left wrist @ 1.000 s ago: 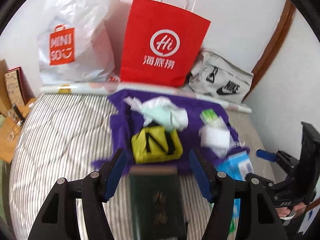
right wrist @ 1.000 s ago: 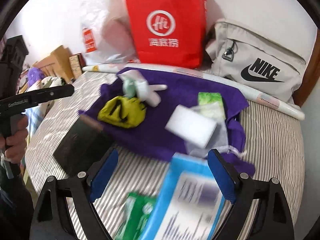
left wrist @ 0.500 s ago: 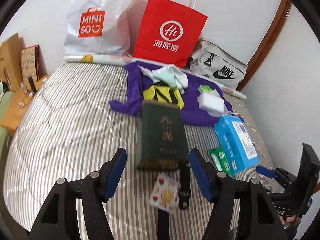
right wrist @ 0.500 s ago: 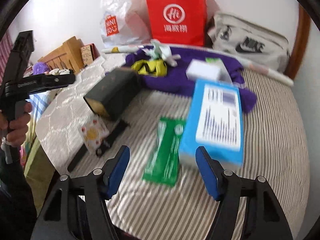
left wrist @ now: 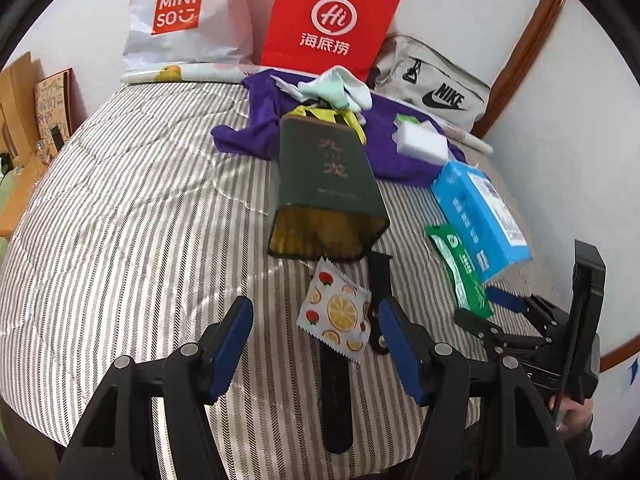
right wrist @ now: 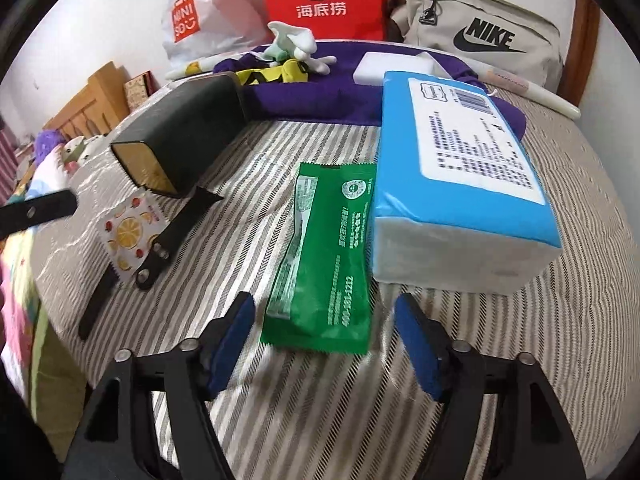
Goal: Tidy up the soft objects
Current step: 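Move both tools back toward the fruit-print packet and the green packet, then grasp the green packet with the right tool while the left tool grasps the fruit-print packet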
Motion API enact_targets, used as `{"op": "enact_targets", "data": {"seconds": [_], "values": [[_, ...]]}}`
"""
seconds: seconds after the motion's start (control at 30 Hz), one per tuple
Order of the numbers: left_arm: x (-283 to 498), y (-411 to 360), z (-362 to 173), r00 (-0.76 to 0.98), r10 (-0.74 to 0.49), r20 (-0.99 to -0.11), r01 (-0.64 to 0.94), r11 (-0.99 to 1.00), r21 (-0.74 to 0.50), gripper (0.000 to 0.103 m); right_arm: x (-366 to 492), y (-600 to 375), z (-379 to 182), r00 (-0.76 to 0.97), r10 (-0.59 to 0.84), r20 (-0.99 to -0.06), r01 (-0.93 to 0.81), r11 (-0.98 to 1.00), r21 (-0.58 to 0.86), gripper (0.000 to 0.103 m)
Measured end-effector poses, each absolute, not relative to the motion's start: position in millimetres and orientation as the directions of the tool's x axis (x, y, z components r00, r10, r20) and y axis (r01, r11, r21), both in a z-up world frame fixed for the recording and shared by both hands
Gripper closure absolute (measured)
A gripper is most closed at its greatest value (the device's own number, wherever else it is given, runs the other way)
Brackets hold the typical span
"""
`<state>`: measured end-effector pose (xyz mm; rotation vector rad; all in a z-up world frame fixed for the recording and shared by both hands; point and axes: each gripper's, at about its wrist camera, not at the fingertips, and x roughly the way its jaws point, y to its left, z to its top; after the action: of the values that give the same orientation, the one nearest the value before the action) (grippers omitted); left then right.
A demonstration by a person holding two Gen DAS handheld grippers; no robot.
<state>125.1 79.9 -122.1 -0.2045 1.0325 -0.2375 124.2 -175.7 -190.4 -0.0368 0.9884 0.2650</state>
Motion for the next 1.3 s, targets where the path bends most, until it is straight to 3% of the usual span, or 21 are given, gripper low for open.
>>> {"op": "enact_targets", "data": {"seconds": [0.07,0.13,0.17,0.2,0.33,0.53,0.67,0.8,0.97,1.13,1.2,1.3], "values": [[126.5,77.1,-123.8,0.485,-0.294,-0.824,0.102,0.954,-0.28,0.04,122.3,-170.1,-192.0,0.556,0.179,-0.812,-0.216,0.974,0.066,0.026],[127.7,74.6,-124.8,0.481,-0.293,-0.826,0.105,0.955,-0.278,0.04,116.4,-162.6,-192.7,0.583,0.153,-0.798,-0.234,0.972,0.016,0.033],[128.2,74.1,-124.9,0.481,-0.294,-0.826,0.106,0.955,-0.278,0.04,112.1,-160.4,-191.5,0.584,0.176,-0.792,-0.263,0.965,0.021,0.046],[128.7,73.7,-125.0,0.48,-0.295,-0.826,0.105,0.954,-0.279,0.04,109.4,-159.2,-190.6,0.58,0.178,-0.795,-0.272,0.962,0.017,0.049],[128.1,73.6,-126.6,0.476,-0.309,-0.823,0.101,0.949,-0.298,0.04,94.0,-161.1,-187.5,0.55,0.187,-0.814,-0.312,0.95,0.008,0.054],[120.2,77.2,-126.1,0.479,-0.323,-0.816,0.103,0.944,-0.313,0.04,63.8,-177.8,-185.2,0.499,0.194,-0.845,-0.338,0.941,0.016,0.051],[115.0,81.3,-125.0,0.476,-0.36,-0.802,0.111,0.93,-0.352,0.04,61.5,-186.8,-184.3,0.494,0.199,-0.846,-0.313,0.949,0.041,0.032],[111.0,81.5,-123.3,0.482,-0.358,-0.8,0.117,0.931,-0.346,0.04,77.7,-187.7,-187.5,0.501,0.227,-0.835,-0.275,0.957,0.095,0.029],[107.9,86.7,-125.1,0.483,-0.355,-0.801,0.11,0.932,-0.347,0.04,95.5,-175.6,-191.9,0.556,0.165,-0.815,-0.241,0.97,0.032,0.029],[107.4,84.2,-131.9,0.475,-0.35,-0.807,0.115,0.935,-0.337,0.04,94.6,-167.7,-190.7,0.591,0.181,-0.786,-0.264,0.964,0.023,0.043],[109.2,77.8,-136.4,0.469,-0.345,-0.813,0.133,0.938,-0.321,0.04,91.1,-167.0,-189.0,0.591,0.196,-0.782,-0.284,0.958,0.025,0.064],[114.0,66.4,-143.8,0.468,-0.312,-0.827,0.151,0.95,-0.273,0.04,85.5,-167.1,-187.1,0.58,0.206,-0.788,-0.313,0.949,0.018,0.07]]}}
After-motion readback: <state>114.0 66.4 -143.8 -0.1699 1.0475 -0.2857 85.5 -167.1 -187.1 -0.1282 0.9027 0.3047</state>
